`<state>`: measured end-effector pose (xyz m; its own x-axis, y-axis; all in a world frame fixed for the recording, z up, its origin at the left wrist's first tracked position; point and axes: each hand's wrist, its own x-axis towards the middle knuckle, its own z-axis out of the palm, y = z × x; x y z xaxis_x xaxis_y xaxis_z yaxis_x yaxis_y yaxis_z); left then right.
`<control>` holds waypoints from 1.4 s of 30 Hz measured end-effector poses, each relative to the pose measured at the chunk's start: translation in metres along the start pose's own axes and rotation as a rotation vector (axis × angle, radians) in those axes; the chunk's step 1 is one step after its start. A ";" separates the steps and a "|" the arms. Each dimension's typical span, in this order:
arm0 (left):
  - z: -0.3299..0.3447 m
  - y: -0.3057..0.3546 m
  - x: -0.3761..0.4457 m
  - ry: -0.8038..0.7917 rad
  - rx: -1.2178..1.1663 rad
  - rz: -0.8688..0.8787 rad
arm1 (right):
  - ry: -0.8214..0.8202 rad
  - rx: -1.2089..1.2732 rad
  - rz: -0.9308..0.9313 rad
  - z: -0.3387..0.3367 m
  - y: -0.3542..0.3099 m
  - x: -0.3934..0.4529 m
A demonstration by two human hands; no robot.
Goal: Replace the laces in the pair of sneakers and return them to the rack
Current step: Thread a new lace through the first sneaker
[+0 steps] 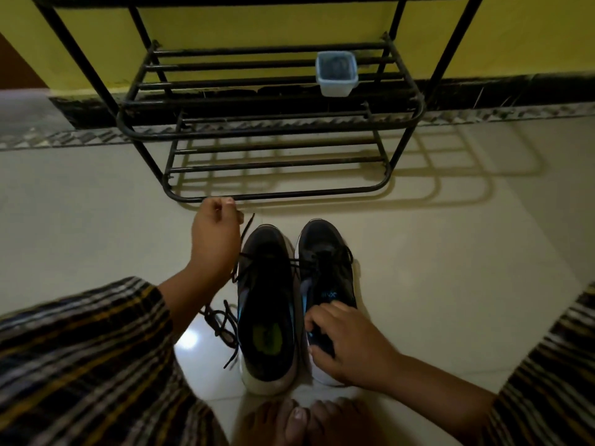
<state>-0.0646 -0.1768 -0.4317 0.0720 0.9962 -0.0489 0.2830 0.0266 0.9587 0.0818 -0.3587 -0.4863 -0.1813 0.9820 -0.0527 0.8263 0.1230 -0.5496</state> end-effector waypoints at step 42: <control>-0.033 -0.071 -0.024 -0.336 0.865 0.286 | -0.026 -0.035 0.002 -0.001 -0.002 0.002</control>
<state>-0.1185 -0.2000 -0.4897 0.4789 0.8763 -0.0517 0.8080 -0.4170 0.4163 0.0807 -0.3563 -0.4843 -0.1926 0.9784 -0.0758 0.8447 0.1260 -0.5202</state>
